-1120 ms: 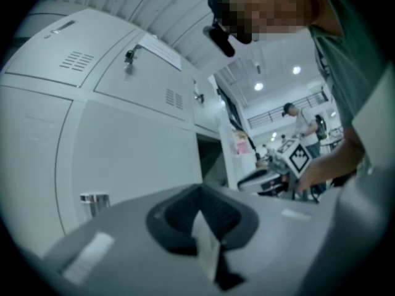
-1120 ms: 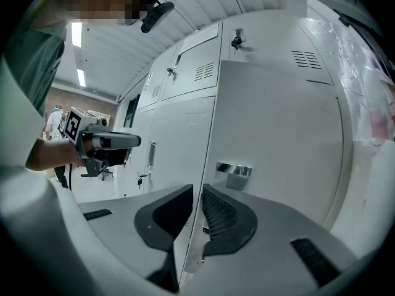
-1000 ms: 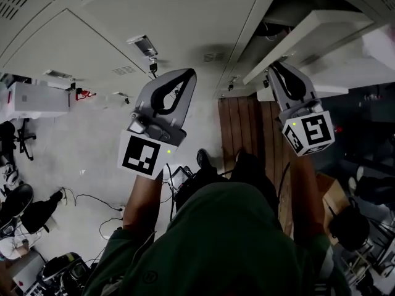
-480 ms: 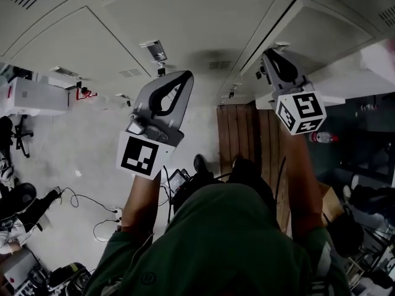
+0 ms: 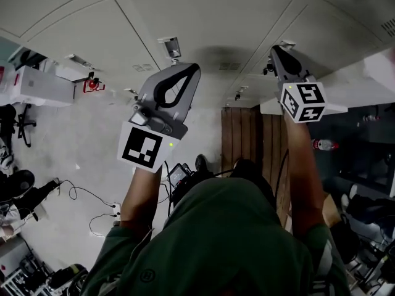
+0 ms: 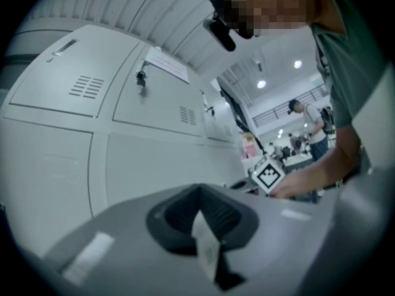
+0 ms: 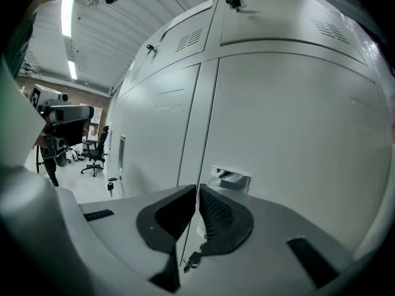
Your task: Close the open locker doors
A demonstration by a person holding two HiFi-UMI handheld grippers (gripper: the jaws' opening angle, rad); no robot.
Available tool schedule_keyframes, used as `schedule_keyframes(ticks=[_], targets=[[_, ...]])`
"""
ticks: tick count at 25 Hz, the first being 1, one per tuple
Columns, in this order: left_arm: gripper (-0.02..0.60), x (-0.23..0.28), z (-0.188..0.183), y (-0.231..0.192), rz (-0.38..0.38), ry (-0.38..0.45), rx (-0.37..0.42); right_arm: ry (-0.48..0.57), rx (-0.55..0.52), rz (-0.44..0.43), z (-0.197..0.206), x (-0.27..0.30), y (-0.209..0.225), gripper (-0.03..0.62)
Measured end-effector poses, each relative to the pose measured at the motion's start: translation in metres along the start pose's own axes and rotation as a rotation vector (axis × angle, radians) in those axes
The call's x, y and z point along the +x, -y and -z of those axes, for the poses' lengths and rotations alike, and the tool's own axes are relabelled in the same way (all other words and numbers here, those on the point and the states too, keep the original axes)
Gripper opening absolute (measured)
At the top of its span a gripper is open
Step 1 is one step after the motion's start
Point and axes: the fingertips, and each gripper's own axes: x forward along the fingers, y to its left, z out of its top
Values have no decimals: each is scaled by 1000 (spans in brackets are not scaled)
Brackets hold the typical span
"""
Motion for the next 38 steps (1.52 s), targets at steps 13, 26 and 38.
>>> schedule_keyframes(ticks=[13, 26, 38], targets=[[0, -16, -23, 4, 13, 19, 51, -6, 28, 0, -3, -2, 1, 20], [0, -54, -37, 15, -40, 14, 78, 141, 34, -96, -54, -53, -44, 20], [0, -89, -62, 49, -18, 41, 94, 281, 8, -197, -118, -135, -96, 20]])
